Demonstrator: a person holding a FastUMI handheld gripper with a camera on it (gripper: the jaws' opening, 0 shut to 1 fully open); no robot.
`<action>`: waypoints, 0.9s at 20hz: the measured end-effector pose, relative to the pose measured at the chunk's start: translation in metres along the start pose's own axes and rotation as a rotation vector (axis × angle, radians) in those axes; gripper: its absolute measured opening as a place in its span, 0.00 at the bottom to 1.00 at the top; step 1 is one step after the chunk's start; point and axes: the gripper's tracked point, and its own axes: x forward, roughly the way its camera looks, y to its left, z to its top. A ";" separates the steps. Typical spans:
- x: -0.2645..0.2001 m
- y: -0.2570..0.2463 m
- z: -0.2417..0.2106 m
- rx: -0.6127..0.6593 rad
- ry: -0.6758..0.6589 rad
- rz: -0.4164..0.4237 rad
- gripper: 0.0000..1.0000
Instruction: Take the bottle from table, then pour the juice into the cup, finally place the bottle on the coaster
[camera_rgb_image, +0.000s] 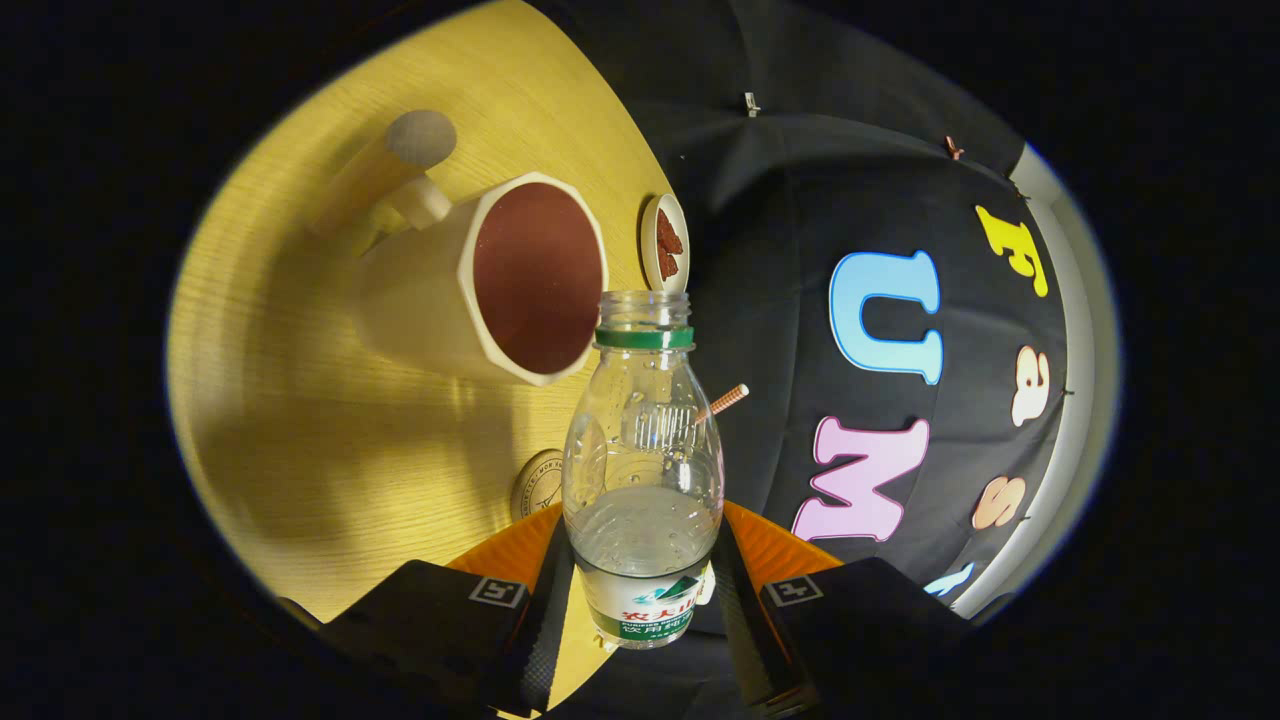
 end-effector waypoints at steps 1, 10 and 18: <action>0.002 0.000 0.001 -0.013 -0.003 -0.001 0.71; 0.012 -0.004 0.002 -0.102 -0.018 -0.003 0.71; 0.013 -0.004 0.007 -0.177 -0.044 -0.008 0.71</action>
